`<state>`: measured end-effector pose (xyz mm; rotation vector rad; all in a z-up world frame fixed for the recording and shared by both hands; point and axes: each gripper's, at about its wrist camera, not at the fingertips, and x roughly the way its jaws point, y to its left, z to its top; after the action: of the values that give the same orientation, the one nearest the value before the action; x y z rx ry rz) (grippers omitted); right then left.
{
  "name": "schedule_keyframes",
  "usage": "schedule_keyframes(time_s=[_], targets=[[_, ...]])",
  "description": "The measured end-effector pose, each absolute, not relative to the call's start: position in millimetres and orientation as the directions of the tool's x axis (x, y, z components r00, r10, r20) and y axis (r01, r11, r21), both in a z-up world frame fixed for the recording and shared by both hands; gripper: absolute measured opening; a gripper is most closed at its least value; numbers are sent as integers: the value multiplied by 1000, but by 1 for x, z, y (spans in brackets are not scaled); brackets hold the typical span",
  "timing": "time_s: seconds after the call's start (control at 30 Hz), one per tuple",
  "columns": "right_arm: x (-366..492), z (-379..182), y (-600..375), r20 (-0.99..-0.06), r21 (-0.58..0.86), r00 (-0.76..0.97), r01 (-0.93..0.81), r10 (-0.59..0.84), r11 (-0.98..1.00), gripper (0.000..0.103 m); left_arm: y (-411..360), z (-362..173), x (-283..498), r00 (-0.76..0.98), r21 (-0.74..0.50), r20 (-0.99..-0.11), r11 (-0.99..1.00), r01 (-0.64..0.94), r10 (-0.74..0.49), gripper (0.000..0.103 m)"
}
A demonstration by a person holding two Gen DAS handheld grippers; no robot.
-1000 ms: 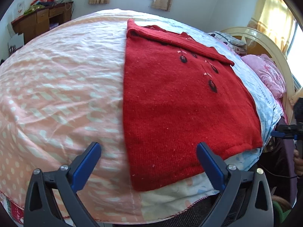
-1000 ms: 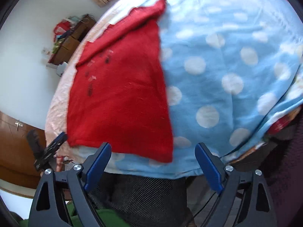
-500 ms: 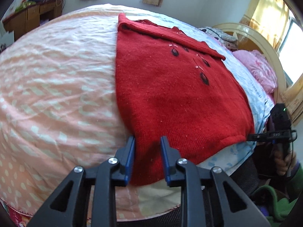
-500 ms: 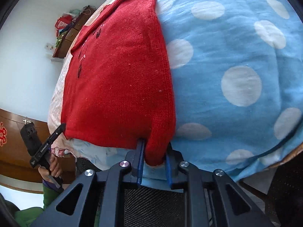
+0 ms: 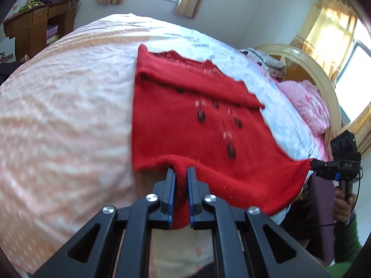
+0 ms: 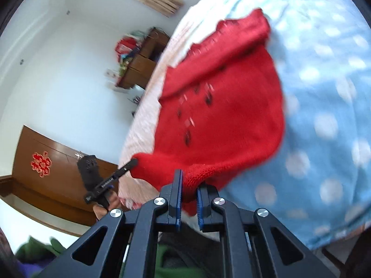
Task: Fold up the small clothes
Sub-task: 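Grasp the sweater hem with the left tool while the right tool grasps it too, then fold the held hem up toward the collar with both tools, release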
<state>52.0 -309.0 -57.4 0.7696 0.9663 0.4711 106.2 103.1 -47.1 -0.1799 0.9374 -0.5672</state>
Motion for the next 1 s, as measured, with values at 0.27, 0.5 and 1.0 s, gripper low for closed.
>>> schedule_keyframes(time_s=[0.27,0.5,1.0], targets=[[137,-79,-341,-519,808,581,97,627,581,10,79,-67,209,399,-365,-798,889,276,-452,11],[178,-109,-358,-626,724,592,199,508,660,11,88,-81,266,402,-358,-825,918,171,-397,23],[150,-60,-375,-444,758,798,90,409,646,70,76,-69,236,516,-161,-734,851,499,-441,89]])
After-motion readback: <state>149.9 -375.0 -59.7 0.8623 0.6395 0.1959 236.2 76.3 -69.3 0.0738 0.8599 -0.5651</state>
